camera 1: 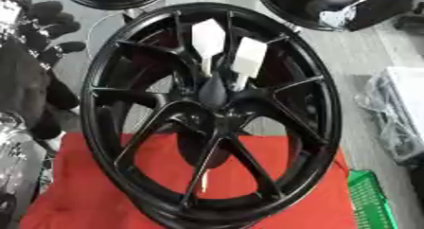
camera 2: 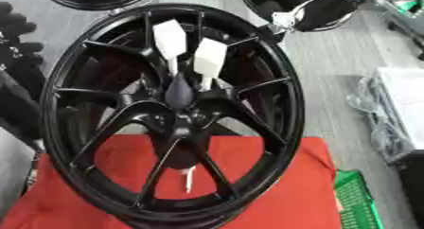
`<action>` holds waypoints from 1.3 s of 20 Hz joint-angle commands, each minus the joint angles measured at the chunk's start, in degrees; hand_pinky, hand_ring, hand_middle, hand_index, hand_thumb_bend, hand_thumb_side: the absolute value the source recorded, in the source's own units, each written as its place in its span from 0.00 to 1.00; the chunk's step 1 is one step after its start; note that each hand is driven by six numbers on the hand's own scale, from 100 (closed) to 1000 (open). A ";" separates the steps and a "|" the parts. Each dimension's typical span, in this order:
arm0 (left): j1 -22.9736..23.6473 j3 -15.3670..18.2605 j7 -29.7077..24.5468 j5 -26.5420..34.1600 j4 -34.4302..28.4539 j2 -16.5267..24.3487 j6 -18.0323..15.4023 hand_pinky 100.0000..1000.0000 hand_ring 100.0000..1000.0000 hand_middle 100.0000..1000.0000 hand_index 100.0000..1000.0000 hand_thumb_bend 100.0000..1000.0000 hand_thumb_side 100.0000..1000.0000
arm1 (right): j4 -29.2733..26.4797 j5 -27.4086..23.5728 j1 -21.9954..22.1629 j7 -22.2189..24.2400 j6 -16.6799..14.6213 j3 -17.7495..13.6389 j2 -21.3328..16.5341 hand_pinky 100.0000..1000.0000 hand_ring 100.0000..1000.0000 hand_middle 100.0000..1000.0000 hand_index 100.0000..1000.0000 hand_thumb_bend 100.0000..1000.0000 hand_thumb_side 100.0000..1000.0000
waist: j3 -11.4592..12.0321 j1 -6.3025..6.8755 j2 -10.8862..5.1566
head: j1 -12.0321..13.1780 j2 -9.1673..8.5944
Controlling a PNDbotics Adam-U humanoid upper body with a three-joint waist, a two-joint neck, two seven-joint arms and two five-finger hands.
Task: Pull the pin out of the wheel hub.
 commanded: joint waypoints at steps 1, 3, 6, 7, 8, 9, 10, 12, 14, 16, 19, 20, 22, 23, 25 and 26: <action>-0.38 0.11 -0.18 -0.08 -0.65 1.41 -0.12 0.65 0.72 0.57 0.67 0.03 0.71 | 0.40 1.20 -1.71 1.67 -1.48 -0.20 -0.25 0.79 0.71 0.69 0.76 0.00 0.15 | -0.12 0.27 -1.40 | 0.24 0.22; -0.36 0.15 -0.14 -0.06 -0.63 1.42 -0.14 0.65 0.72 0.57 0.67 0.03 0.71 | 0.19 2.27 -2.28 2.94 -3.02 0.06 0.28 0.80 0.73 0.71 0.77 0.00 0.17 | -0.12 0.28 -1.39 | 0.28 0.30; -0.32 0.07 -0.18 -0.06 -0.59 1.45 -0.09 0.65 0.72 0.57 0.67 0.03 0.71 | -0.75 3.74 -3.10 4.90 -5.74 0.21 0.92 0.81 0.74 0.72 0.78 0.00 0.20 | -0.17 0.30 -1.39 | 0.33 0.41; -0.32 0.07 -0.19 -0.06 -0.59 1.45 -0.08 0.65 0.72 0.57 0.66 0.03 0.71 | -1.08 4.12 -3.27 5.51 -6.76 0.18 1.08 0.81 0.74 0.73 0.78 0.00 0.21 | -0.19 0.32 -1.38 | 0.34 0.44; -0.33 0.07 -0.18 -0.06 -0.59 1.43 -0.08 0.65 0.72 0.58 0.66 0.03 0.71 | -1.01 4.40 -3.29 6.04 -7.80 0.11 1.17 0.81 0.75 0.73 0.78 0.00 0.21 | -0.19 0.35 -1.37 | 0.35 0.44; -0.35 0.06 -0.18 -0.05 -0.59 1.41 -0.08 0.65 0.72 0.58 0.66 0.03 0.71 | -0.64 4.64 -3.21 6.47 -8.74 -0.02 1.23 0.81 0.75 0.73 0.78 0.00 0.21 | -0.17 0.37 -1.36 | 0.33 0.45; -0.35 0.05 -0.19 -0.04 -0.60 1.39 -0.07 0.65 0.72 0.58 0.66 0.03 0.71 | -0.18 4.83 -3.11 6.77 -9.48 -0.15 1.31 0.81 0.75 0.73 0.78 0.00 0.22 | -0.16 0.39 -1.35 | 0.31 0.47; -0.35 0.03 -0.19 -0.02 -0.59 1.39 -0.05 0.65 0.72 0.58 0.66 0.03 0.71 | 0.43 5.20 -3.02 7.37 -10.72 -0.25 1.49 0.81 0.75 0.73 0.79 0.00 0.24 | -0.14 0.42 -1.34 | 0.27 0.43; -0.38 0.01 -0.22 -0.01 -0.61 1.37 -0.05 0.65 0.72 0.58 0.66 0.03 0.71 | 0.66 5.60 -3.07 8.27 -12.05 -0.25 1.73 0.82 0.76 0.74 0.79 0.00 0.26 | -0.12 0.45 -1.34 | 0.22 0.36; -0.39 0.02 -0.22 0.01 -0.62 1.35 -0.04 0.65 0.72 0.58 0.66 0.03 0.71 | 0.82 5.81 -3.24 9.25 -13.55 -0.33 1.99 0.82 0.77 0.75 0.80 0.00 0.27 | -0.13 0.48 -1.35 | 0.14 0.24; -0.38 -0.02 -0.24 0.04 -0.60 1.35 -0.01 0.65 0.72 0.58 0.66 0.03 0.71 | 1.71 6.13 -3.54 10.21 -15.19 -0.56 2.43 0.82 0.77 0.75 0.80 0.00 0.31 | -0.13 0.48 -1.37 | 0.04 0.04; -0.38 -0.03 -0.25 0.04 -0.59 1.35 0.00 0.65 0.72 0.58 0.66 0.03 0.71 | 1.95 6.28 -3.67 10.45 -15.66 -0.57 2.61 0.82 0.77 0.75 0.80 0.00 0.31 | -0.13 0.48 -1.37 | 0.03 0.01; -0.39 -0.03 -0.27 0.04 -0.60 1.33 0.00 0.65 0.72 0.58 0.66 0.03 0.71 | 2.10 6.59 -3.99 11.08 -16.89 -0.47 2.99 0.83 0.78 0.76 0.81 0.00 0.35 | -0.11 0.48 -1.38 | 0.07 -0.02; -0.40 -0.03 -0.27 0.05 -0.60 1.32 -0.01 0.65 0.72 0.58 0.66 0.03 0.71 | 2.15 6.72 -4.14 11.44 -17.61 -0.44 3.19 0.83 0.79 0.77 0.81 0.00 0.36 | -0.11 0.48 -1.38 | 0.09 -0.04; -0.40 -0.07 -0.28 0.07 -0.58 1.31 0.02 0.65 0.72 0.58 0.66 0.03 0.71 | 2.51 7.00 -4.45 12.09 -18.97 -0.46 3.68 0.83 0.79 0.77 0.81 0.00 0.36 | -0.09 0.50 -1.38 | 0.07 -0.10; -0.41 -0.08 -0.29 0.07 -0.59 1.29 0.03 0.65 0.72 0.58 0.66 0.03 0.71 | 2.82 7.15 -4.60 12.30 -19.43 -0.46 3.98 0.83 0.79 0.77 0.81 0.00 0.36 | -0.08 0.52 -1.37 | 0.05 -0.12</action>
